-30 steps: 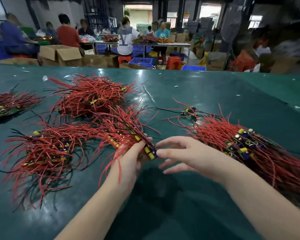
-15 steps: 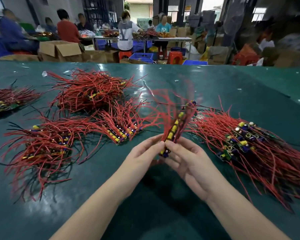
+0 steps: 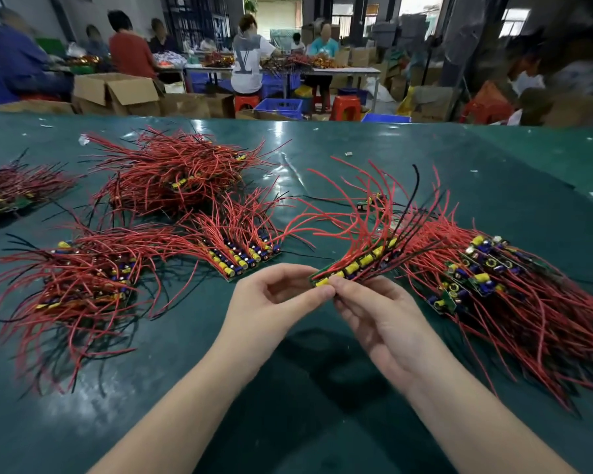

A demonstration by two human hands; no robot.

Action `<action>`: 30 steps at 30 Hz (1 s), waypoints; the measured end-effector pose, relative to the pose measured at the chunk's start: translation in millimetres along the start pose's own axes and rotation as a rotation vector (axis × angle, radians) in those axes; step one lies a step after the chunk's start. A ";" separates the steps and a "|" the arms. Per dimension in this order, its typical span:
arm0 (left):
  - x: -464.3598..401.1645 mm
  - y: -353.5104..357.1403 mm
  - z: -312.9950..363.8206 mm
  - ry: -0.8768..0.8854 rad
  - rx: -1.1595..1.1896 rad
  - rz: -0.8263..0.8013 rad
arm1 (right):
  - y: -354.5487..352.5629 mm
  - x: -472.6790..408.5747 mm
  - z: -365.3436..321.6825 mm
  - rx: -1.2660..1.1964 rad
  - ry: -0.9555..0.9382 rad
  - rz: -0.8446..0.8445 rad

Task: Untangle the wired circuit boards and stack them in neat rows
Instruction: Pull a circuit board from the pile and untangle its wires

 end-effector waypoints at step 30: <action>4.7 0.7 3.1 -0.178 0.119 -0.053 | -4.0 3.7 -11.0 0.147 0.128 -0.133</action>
Point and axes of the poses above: each hand's wrist, its own x-axis away from the middle knuckle, its own y-axis out of the palm, z = x × y, the point moved 6 cm from there along -x, towards the middle knuckle, and after that the axes turned 6 degrees about -y, right-handed, at the moved point
